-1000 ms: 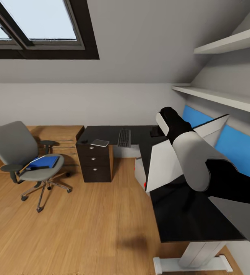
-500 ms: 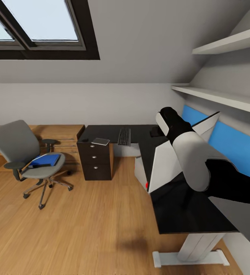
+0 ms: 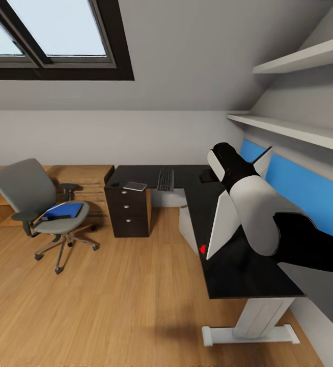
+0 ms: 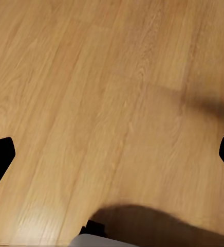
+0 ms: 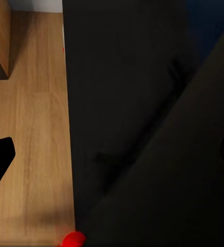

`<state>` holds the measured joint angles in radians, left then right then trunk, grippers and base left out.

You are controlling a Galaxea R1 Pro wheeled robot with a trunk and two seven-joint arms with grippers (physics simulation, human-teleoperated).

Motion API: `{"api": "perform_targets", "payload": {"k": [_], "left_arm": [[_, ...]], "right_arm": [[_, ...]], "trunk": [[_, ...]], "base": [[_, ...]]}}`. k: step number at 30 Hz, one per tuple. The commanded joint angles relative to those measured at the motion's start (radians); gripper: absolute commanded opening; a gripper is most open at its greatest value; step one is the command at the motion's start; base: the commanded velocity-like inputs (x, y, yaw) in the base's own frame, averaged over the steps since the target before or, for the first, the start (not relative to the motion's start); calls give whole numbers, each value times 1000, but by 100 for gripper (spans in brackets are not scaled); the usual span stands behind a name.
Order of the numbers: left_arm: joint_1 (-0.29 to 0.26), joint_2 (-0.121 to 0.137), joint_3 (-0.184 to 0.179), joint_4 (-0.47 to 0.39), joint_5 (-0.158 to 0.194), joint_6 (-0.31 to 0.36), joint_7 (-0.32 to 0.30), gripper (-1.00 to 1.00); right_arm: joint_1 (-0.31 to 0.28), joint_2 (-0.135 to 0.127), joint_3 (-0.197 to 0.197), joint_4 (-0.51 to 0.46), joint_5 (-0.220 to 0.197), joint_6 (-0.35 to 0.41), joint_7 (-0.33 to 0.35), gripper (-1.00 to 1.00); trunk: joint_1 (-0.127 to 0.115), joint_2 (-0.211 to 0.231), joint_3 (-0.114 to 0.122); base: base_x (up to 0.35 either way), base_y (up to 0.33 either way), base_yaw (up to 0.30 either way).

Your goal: In the bedroom, organize the workspace by keeping the computer under the desk, ensuring the monitor is on the desk, placing the keyboard on the desk next to the monitor, placing the mouse on the desk next to the keyboard, moving the folder from the swivel chair onto the desk next to the mouse, stacking the notebook on top of the folder with the pen on top of the notebook, and positioning the swivel chair next to the desk.

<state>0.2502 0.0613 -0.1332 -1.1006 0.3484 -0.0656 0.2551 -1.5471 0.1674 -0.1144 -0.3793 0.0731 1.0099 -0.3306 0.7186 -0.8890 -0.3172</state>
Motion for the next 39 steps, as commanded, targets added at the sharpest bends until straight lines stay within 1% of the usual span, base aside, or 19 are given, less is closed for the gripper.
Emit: {"api": "perform_targets", "payload": {"k": [1,10,14,18,19,20,22,24,25,27,28,30,31,32,33,34,37,38,39], "left_arm": [[0,2,-5,-1,11,-5,7,100],[0,2,-5,-1,11,-5,7,100],[0,1,-5,-1,11,-5,7,100],[0,1,-5,-2,11,-5,6,100],[0,1,-5,-2,10,-5,6,100],[0,1,-5,-2,9,-5,6,100],[0,2,-5,-2,10,-5,7,100],[0,3,-4,-3,10,-5,7,100],[0,4,-3,-4,10,-6,7,100],[0,5,-3,-5,10,-6,7,100],[0,5,-2,-5,10,-6,7,100],[0,6,-2,-6,10,-6,7,100],[0,6,-1,-5,10,-10,7,100],[0,6,-2,-5,11,-13,7,100],[0,6,-2,-5,11,-15,7,100],[0,6,-1,-5,11,-18,7,100],[0,6,-1,-4,12,-21,7,100],[0,6,-2,-3,12,-22,7,100],[0,6,-2,-3,12,-22,7,100]], "right_arm": [[-1,1,-8,-1,8,4,0,100],[-1,2,-4,-3,9,1,-1,100],[-1,1,1,-34,10,-11,3,100],[-1,1,1,-199,5,-60,6,100],[-1,0,0,-263,5,-70,5,100],[-1,-3,-5,-391,6,-79,3,100],[0,-4,-11,-526,6,-75,2,100],[3,-3,-13,-591,7,-65,1,100],[16,-3,-13,-656,8,-52,0,100],[40,-2,-14,-727,8,-38,0,100],[73,-2,-13,-802,9,-28,0,100],[110,-2,-11,-878,9,-21,0,100],[171,-1,-9,-992,11,-15,-1,100],[215,-1,-8,-1063,12,-12,-1,100],[237,-1,-8,-1092,12,-12,-1,100],[281,-1,-9,-1131,14,-13,-1,100],[357,-7,-18,-1170,15,-18,0,100],[406,-16,-42,-1183,15,-24,1,100],[425,-19,-55,-1185,14,-27,1,100]], "trunk": [[0,-1,-1],[0,-1,-1],[0,-1,-1],[0,-1,-1],[0,-1,-1],[0,-1,-1],[0,-1,-1],[0,-1,-1],[0,-1,-1],[0,-1,-1],[0,-1,-1],[0,-1,-1],[0,-1,-1],[0,-1,-1],[0,-1,-1],[0,-1,-1],[0,-1,-1],[0,-1,-1],[0,-1,-1]], "base": [[-253,0,0],[-67,0,0],[-4,0,0],[0,0,0],[0,0,0],[0,0,0],[0,0,0],[0,0,0],[0,0,0],[0,0,0],[0,0,0],[0,0,0],[0,0,0],[0,0,0],[0,0,0],[0,0,0],[0,0,0],[0,0,0],[0,0,0]]}}
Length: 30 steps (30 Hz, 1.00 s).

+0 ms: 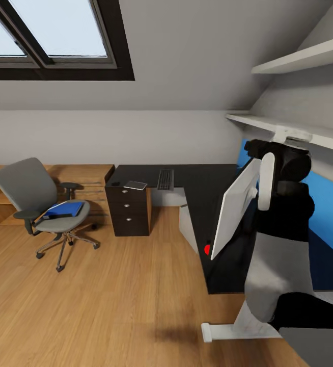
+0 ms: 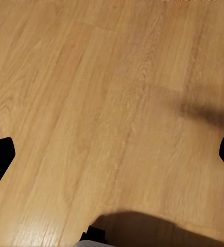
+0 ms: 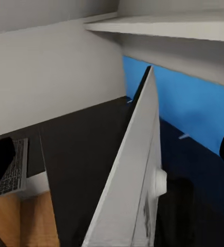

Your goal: In the bedroom, organize the workspace by keeping the computer under the desk, ensuring the monitor is on the desk, placing the keyboard on the desk next to the monitor, placing the mouse on the desk next to the keyboard, moving the folder from the swivel chair onto the desk next to the mouse, stacking the notebook on top of the folder with the pen on top of the notebook, and positioning the swivel chair next to the desk.

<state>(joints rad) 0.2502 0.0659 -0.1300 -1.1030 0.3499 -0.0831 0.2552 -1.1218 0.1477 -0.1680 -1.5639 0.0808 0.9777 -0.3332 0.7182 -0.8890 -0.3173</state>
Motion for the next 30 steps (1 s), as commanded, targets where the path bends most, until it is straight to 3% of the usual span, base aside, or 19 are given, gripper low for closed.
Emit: {"api": "perform_targets", "payload": {"k": [1,5,7,8,9,12,19,21,23,27,30], "left_arm": [[0,2,-5,-1,11,-5,7,100],[0,1,-5,1,11,-6,7,100],[0,0,-5,2,11,-6,7,100],[0,0,-5,2,11,-6,6,100],[0,-1,-5,3,11,-6,6,100],[0,-1,-5,6,11,-6,6,100],[0,-1,-5,12,11,-6,6,100],[0,-1,-5,13,11,-7,6,100],[0,-2,-5,16,10,-7,6,100],[0,-3,-5,20,9,-7,5,100],[0,-3,-6,24,8,-7,4,100]], "right_arm": [[19,-2,-15,-3,6,2,5,100],[144,-12,-89,-9,4,-16,9,100],[175,-19,-103,-9,4,-17,10,100],[208,-32,-120,-10,3,-19,13,100],[305,-70,-147,-10,0,-45,42,100],[371,-86,-164,-11,0,-95,75,100],[454,-96,-233,-10,-1,-148,116,100],[476,-96,-241,-8,-2,-161,132,100],[538,-94,-251,-4,-4,-209,179,100],[584,-93,-252,-1,-4,-261,219,100],[603,-86,-251,59,-2,-287,238,100]], "trunk": [[0,-1,-1],[0,-1,-1],[0,-1,-1],[0,-1,-1],[0,-1,-1],[0,-1,-1],[0,-1,-1],[0,-1,-1],[0,-1,-1],[0,-1,-1],[0,-1,-1]], "base": [[0,0,0],[0,0,0],[0,0,0],[0,0,0],[0,0,0],[0,0,0],[0,0,0],[0,0,0],[0,0,0],[0,0,0],[0,0,0]]}}
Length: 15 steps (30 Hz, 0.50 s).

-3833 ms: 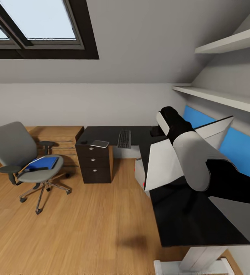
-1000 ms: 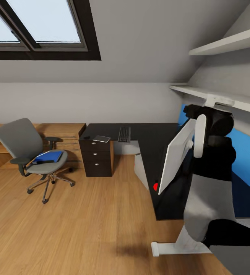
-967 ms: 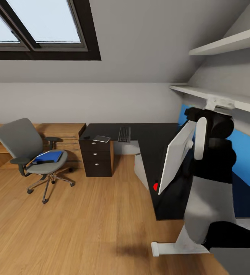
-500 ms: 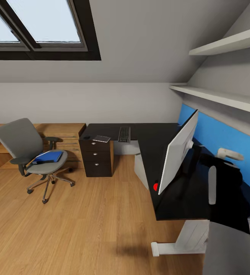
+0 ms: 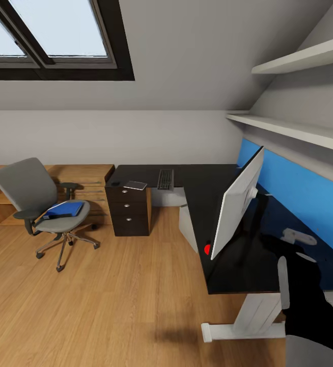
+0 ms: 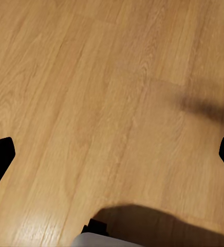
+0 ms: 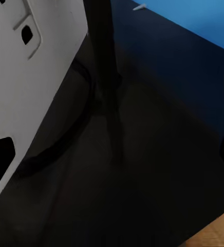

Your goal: In the bedroom, organize the workspace by keeping the computer under the desk, ensuring the monitor is on the desk, placing the keyboard on the desk next to the monitor, placing the mouse on the desk next to the keyboard, moving the folder from the swivel chair onto the desk next to the mouse, stacking the notebook on top of the folder with the pen on top of the notebook, and positioning the swivel chair next to the desk.

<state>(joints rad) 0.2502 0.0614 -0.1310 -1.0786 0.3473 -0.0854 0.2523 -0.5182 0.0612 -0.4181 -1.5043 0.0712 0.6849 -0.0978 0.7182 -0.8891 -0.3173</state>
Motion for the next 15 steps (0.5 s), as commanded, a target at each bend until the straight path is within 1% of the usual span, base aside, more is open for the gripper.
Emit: {"api": "perform_targets", "payload": {"k": [1,5,6,13,15], "left_arm": [[0,2,-5,0,11,-5,7,100],[0,1,-5,1,10,-5,7,100],[0,2,-5,1,10,-5,7,100],[0,3,-5,2,10,-5,7,100],[0,3,-5,2,10,-5,7,100]], "right_arm": [[3,3,0,21,8,1,6,100],[7,6,11,48,6,-5,7,100],[8,7,23,56,6,-7,7,100],[9,8,31,63,5,-8,7,100],[9,8,32,65,5,-9,7,100]], "trunk": [[0,-1,-1],[0,-1,-1],[0,-1,-1],[0,-1,-1],[0,-1,-1]], "base": [[0,0,0],[0,0,0],[0,0,0],[0,-6,0],[0,-136,0]]}}
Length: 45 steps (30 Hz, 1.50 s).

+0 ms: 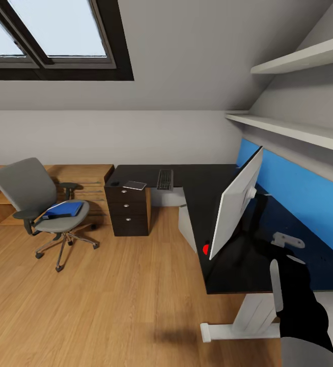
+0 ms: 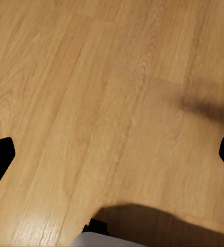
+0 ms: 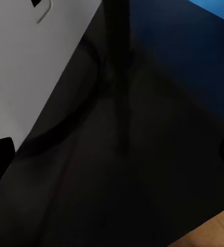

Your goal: In the bedroom, organize the workspace by keeping the computer under the desk, ensuring the monitor is on the desk, placing the keyboard on the desk next to the monitor, placing the mouse on the desk next to the keyboard, moving the folder from the swivel chair onto the desk next to the mouse, stacking the notebook on top of the folder with the pen on top of the notebook, and positioning the swivel chair next to the desk.

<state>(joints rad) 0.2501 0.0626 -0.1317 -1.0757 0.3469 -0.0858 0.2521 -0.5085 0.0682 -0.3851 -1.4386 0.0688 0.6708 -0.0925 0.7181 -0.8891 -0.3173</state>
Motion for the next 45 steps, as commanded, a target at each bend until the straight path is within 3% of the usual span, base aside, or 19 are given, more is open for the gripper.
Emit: {"api": "perform_targets", "payload": {"k": [1,2,3,7,16,22,26,27,30,31,33,34,36,39,45], "left_arm": [[0,1,-5,-1,10,-5,7,100],[0,1,-5,-1,10,-5,7,100],[0,2,-5,-1,12,-5,7,100],[0,2,-5,-1,12,-5,7,100],[0,3,-5,-1,12,-5,7,100],[0,4,-5,-1,12,-5,7,100],[-36,2,-4,-33,14,7,29,100],[-71,0,-4,-129,17,76,106,100],[-116,-5,-5,-199,18,222,149,100],[-192,-19,-5,-232,19,393,167,100],[-236,-28,-5,-236,20,459,171,100],[-277,-35,-5,-236,19,503,174,100],[-327,-43,-5,-237,19,542,178,100],[-362,-48,-5,-241,18,566,180,100],[-381,-57,-9,-244,16,573,180,100]], "right_arm": [[-1,1,-1,0,7,4,2,100],[-1,1,0,1,7,1,2,100],[-1,1,1,48,10,-65,1,100],[-1,1,3,72,10,-97,0,100],[-1,1,8,85,9,-116,5,100],[-1,1,42,89,9,-117,5,100],[-1,-5,96,202,18,-245,5,100],[-4,-15,133,350,33,-400,0,100],[-29,-22,141,491,50,-522,-7,100],[-120,-31,145,680,58,-643,-29,100],[-182,-40,146,797,60,-701,-44,100],[-249,-52,147,921,62,-746,-62,100],[-348,-67,149,1088,65,-788,-87,100],[-445,-80,150,1204,66,-814,-105,100],[-504,-108,150,1269,64,-827,-115,100]], "trunk": [[0,-1,-1],[0,-1,-1],[0,-1,-1],[0,-1,-1],[0,-1,-1],[0,-1,-1],[0,-1,-1],[0,-1,-1],[0,-1,-1],[0,-1,-1],[0,-1,-1],[0,-1,-1],[0,-1,-1],[0,-1,-1],[0,-1,-1]], "base": [[0,-213,0],[0,-234,0],[0,-311,0],[0,-314,0],[0,-319,0],[0,-221,0],[0,-5,0],[0,0,0],[0,0,0],[0,0,0],[0,0,0],[0,0,0],[0,0,0],[0,0,0],[0,0,0]]}}
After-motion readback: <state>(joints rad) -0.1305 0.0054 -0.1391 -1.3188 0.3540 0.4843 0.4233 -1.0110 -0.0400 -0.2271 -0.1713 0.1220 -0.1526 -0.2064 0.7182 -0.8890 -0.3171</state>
